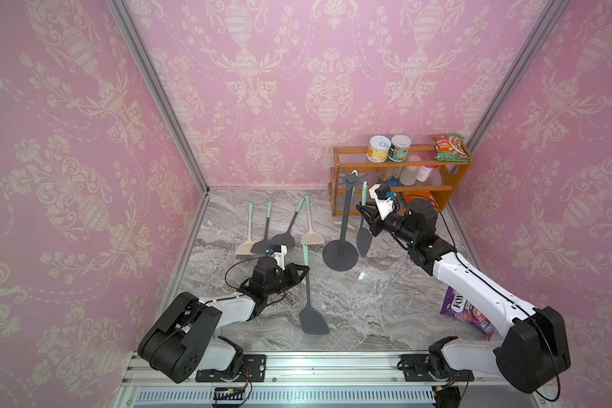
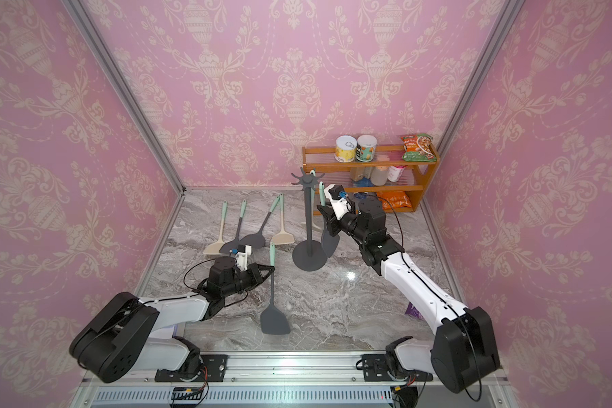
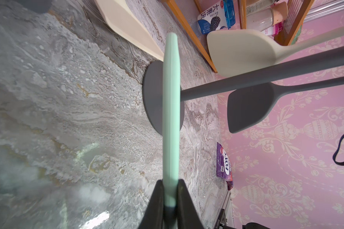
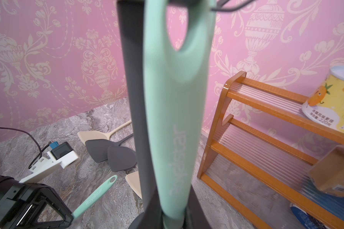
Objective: Take the spatula off the kitchen utensil rack
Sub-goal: Place the spatula at the center of the board.
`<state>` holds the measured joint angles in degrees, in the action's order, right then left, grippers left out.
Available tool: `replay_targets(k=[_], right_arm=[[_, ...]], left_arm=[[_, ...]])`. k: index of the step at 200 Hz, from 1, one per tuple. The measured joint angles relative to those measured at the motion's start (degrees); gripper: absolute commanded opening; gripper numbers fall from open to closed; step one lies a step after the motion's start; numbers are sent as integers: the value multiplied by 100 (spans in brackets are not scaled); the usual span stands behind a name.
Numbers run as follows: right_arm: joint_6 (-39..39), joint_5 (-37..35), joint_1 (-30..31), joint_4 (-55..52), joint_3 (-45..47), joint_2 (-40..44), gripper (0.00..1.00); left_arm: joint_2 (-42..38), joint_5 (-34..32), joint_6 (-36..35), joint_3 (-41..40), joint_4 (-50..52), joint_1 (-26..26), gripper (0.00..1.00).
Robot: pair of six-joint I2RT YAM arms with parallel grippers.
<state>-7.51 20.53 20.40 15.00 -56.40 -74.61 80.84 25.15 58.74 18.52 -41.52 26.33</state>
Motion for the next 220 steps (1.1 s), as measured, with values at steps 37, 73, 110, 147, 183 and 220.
replay_targets(k=[37, 73, 110, 147, 183, 220], right_arm=[[0, -2, 0, -44, 0, 24, 0], [-2, -2, 0, -52, 0, 26, 0], [-4, -9, 0, -103, 2, 63, 0], [-7, -28, 0, -122, 2, 70, 0], [-28, -57, 0, -216, 2, 127, 0], [-61, -90, 0, -348, 2, 203, 0]], left_arm=[[577, 2, 96, -68, -531, 2, 9], [1088, 20, 221, -68, -1023, 7, 10], [1674, 26, 378, -61, -1547, 22, 11], [2205, 136, 525, 129, -1873, 33, 14], [2286, 146, 520, 431, -1849, 52, 20], [2258, 125, 413, 507, -1355, 52, 28]])
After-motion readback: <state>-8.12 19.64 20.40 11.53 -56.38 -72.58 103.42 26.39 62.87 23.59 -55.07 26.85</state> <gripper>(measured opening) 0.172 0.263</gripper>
